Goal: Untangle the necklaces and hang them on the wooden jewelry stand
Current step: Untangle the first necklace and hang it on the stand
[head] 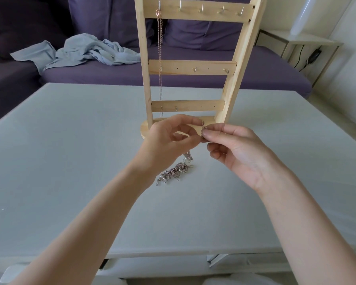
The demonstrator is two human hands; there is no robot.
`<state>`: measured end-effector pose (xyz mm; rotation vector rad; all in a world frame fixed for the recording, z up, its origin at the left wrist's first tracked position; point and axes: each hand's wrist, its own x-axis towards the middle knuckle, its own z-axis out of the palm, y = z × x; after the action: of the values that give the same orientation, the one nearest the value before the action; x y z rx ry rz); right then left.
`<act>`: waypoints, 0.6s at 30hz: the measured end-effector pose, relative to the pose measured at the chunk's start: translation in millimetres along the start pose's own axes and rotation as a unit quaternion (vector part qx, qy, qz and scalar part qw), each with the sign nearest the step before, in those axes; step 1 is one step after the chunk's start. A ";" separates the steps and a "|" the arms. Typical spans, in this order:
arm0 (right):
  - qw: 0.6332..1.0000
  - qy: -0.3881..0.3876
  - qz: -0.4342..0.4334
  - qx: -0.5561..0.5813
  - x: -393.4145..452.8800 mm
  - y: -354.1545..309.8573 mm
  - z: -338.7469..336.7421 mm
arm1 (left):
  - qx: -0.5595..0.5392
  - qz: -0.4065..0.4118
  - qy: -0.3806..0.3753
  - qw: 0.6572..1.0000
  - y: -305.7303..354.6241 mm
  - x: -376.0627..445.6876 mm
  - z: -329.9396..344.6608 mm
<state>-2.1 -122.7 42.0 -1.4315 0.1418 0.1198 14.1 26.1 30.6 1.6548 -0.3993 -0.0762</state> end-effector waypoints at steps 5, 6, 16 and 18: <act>1.000 -0.005 0.006 0.008 0.9 0.8 2.1 | 0.020 0.020 0.022 0.999 -2.7 1.0 -0.2; 1.000 -0.007 0.009 0.010 1.0 0.7 2.6 | 0.042 0.034 0.027 0.998 -2.9 1.6 -0.8; 0.999 -0.013 0.029 0.000 0.0 1.2 4.0 | 0.149 0.122 0.046 0.980 -8.1 0.6 0.7; 1.000 -0.009 0.029 0.000 -0.7 1.0 4.0 | 0.124 0.105 0.045 0.986 -7.9 0.6 1.3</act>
<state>-2.9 -118.7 41.6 -1.4256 0.1685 0.1804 15.9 25.3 22.9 1.8426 -0.5280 0.2122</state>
